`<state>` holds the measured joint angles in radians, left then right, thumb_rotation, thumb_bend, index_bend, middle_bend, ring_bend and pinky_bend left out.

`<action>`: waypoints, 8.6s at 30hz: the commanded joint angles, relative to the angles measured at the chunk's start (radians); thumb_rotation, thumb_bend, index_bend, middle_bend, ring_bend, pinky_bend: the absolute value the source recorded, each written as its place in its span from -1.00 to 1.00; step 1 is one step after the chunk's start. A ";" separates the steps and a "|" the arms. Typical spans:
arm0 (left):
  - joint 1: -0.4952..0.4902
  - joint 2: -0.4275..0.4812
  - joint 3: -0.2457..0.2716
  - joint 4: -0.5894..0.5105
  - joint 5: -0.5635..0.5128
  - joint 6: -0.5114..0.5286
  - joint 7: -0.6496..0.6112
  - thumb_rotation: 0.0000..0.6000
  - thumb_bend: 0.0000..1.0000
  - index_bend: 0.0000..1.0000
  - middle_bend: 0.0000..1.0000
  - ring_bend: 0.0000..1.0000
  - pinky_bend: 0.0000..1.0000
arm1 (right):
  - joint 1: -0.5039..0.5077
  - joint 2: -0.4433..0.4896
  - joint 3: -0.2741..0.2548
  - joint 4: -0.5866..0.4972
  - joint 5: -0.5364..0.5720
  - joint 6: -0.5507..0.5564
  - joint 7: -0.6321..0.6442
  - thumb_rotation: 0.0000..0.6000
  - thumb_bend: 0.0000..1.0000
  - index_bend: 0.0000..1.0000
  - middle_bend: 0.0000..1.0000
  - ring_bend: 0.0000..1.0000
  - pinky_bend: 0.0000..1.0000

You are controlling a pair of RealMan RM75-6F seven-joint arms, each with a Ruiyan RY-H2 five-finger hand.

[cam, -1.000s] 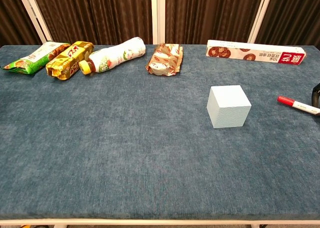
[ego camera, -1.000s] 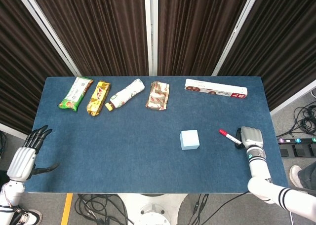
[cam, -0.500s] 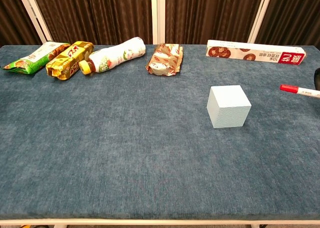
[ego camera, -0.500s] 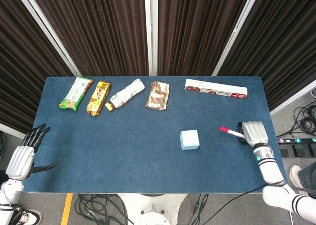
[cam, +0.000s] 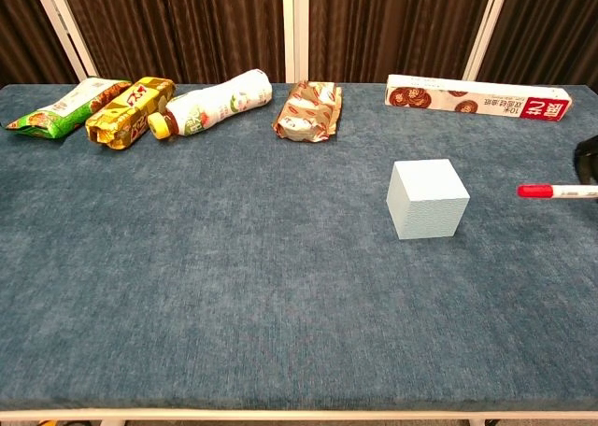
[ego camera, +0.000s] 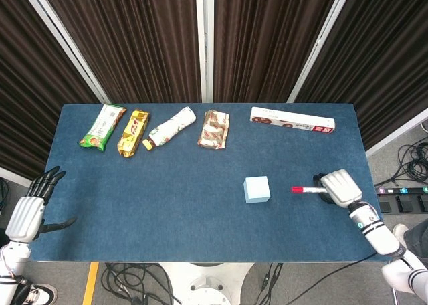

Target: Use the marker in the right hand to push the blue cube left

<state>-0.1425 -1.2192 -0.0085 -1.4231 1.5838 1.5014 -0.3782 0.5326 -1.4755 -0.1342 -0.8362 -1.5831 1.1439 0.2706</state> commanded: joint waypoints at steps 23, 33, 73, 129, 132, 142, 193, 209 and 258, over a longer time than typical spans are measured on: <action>0.020 0.015 -0.003 -0.001 0.006 0.042 -0.058 1.00 -0.92 -0.78 -0.96 -1.00 -1.00 | 0.091 0.011 0.134 -0.316 0.109 -0.196 -0.309 1.00 -0.47 0.27 0.26 1.00 1.00; 0.017 0.017 -0.008 0.005 0.003 0.036 -0.074 1.00 -0.92 -0.78 -0.96 -1.00 -1.00 | 0.107 0.012 0.167 -0.385 0.166 -0.234 -0.408 1.00 -0.46 0.28 0.26 1.00 1.00; 0.022 0.034 -0.010 0.001 0.003 0.042 -0.103 1.00 -0.92 -0.78 -0.96 -1.00 -1.00 | 0.154 0.009 0.211 -0.473 0.340 -0.317 -0.644 1.00 -0.46 0.30 0.28 1.00 1.00; 0.019 0.051 -0.015 -0.001 -0.020 0.011 -0.110 1.00 -0.91 -0.77 -0.96 -1.00 -1.00 | 0.390 -0.218 0.293 -0.521 0.641 -0.362 -0.926 1.00 -0.45 0.31 0.29 1.00 1.00; 0.019 0.053 -0.016 0.000 -0.022 0.010 -0.116 1.00 -0.91 -0.78 -0.96 -1.00 -1.00 | 0.385 -0.200 0.278 -0.533 0.657 -0.344 -0.943 1.00 -0.45 0.31 0.29 1.00 1.00; 0.018 0.055 -0.018 -0.003 -0.020 0.010 -0.115 1.00 -0.91 -0.78 -0.96 -1.00 -1.00 | 0.362 -0.174 0.231 -0.544 0.684 -0.324 -0.940 1.00 -0.45 0.31 0.29 1.00 1.00; 0.036 0.047 -0.008 -0.004 -0.022 0.011 -0.102 1.00 -0.90 -0.78 -0.96 -1.00 -1.00 | 0.325 -0.052 0.151 -0.622 0.772 -0.231 -0.827 1.00 -0.45 0.32 0.31 1.00 1.00; 0.023 0.051 -0.016 -0.004 -0.030 -0.011 -0.100 1.00 -0.90 -0.77 -0.96 -1.00 -1.00 | 0.238 0.000 0.130 -0.662 0.665 -0.181 -0.789 1.00 -0.45 0.32 0.31 1.00 1.00; 0.017 0.054 -0.022 0.003 -0.034 -0.014 -0.112 1.00 -0.90 -0.77 -0.96 -1.00 -1.00 | 0.187 0.003 0.189 -0.591 0.598 -0.270 -0.691 0.31 -1.00 -0.01 0.00 1.00 1.00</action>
<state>-0.1259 -1.1654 -0.0306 -1.4203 1.5497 1.4871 -0.4900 0.7206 -1.4745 0.0532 -1.4248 -0.9845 0.8724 -0.4213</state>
